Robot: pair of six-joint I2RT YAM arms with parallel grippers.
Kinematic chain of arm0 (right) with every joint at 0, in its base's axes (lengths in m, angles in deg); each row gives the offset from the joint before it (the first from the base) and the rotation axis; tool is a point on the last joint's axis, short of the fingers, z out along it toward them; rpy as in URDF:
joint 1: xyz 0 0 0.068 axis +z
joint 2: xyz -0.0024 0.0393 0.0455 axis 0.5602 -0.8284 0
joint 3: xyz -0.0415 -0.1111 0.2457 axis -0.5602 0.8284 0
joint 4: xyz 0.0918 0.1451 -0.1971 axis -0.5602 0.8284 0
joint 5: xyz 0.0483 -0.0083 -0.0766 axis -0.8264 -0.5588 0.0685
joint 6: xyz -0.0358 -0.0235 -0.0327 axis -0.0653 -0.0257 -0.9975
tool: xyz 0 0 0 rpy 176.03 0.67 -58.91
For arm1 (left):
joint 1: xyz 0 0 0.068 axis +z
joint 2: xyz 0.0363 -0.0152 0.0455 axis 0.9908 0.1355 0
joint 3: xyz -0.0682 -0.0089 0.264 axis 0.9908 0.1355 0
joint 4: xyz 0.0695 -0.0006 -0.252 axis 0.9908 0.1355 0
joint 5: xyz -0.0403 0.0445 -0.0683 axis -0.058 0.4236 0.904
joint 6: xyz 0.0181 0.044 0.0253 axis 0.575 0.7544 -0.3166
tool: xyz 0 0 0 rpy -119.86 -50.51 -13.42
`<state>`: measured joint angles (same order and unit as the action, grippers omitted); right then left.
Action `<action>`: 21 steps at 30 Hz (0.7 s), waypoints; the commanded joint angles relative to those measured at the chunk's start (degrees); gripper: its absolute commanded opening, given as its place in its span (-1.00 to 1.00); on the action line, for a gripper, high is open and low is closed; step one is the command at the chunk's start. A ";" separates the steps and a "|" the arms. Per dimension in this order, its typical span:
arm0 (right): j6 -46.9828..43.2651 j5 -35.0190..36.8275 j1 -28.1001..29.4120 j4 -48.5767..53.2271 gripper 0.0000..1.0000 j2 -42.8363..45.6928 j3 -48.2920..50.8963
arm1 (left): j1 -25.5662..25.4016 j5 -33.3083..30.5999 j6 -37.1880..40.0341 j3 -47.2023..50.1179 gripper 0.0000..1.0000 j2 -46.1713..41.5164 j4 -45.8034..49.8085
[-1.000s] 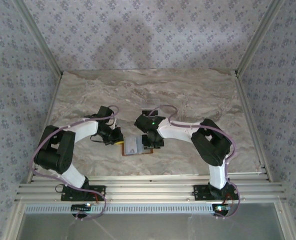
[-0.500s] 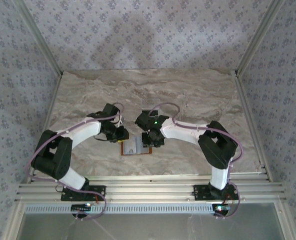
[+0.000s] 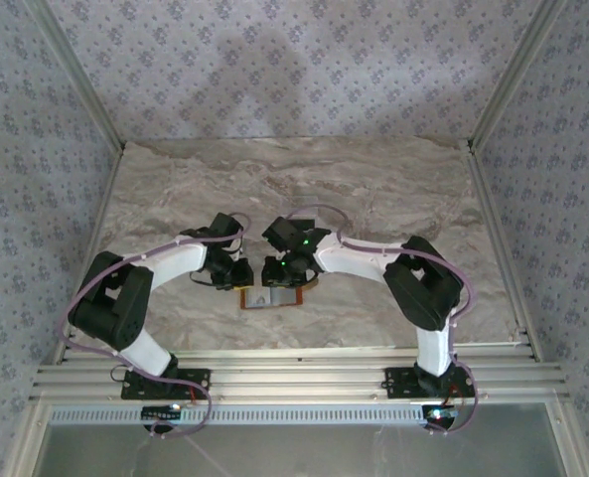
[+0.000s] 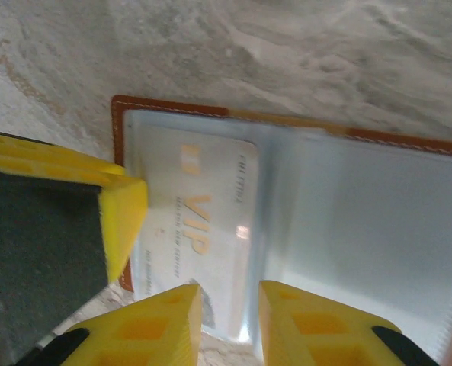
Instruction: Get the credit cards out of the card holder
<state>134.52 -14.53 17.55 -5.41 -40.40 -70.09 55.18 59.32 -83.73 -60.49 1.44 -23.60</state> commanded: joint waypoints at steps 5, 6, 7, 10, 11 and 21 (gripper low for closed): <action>1.76 -4.90 -0.56 -5.59 -0.49 -3.18 -0.93 | -0.09 -1.90 0.66 1.29 -0.63 2.52 0.54; 1.77 -5.09 -0.75 -5.70 -0.50 -3.54 -0.76 | -0.06 -1.88 0.66 1.28 -0.63 2.63 0.54; 1.79 -5.16 -0.84 -5.60 -0.50 -3.87 -0.62 | -0.05 -1.82 0.67 1.36 -0.64 2.64 0.42; 1.83 -4.82 -0.93 -5.76 -0.50 -4.52 -0.03 | -0.04 -1.82 0.66 1.20 -0.64 2.58 0.49; 1.78 -4.82 -1.03 -5.55 -0.50 -4.86 -0.02 | -0.06 -1.81 0.58 1.20 -0.63 2.47 0.54; 0.79 1.25 -0.64 0.07 -0.51 -3.50 0.50 | -0.04 -2.59 0.75 1.05 -0.57 1.43 1.24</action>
<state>135.74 -16.47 16.87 -9.91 -44.27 -70.05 55.18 59.74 -83.66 -60.49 1.70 -24.46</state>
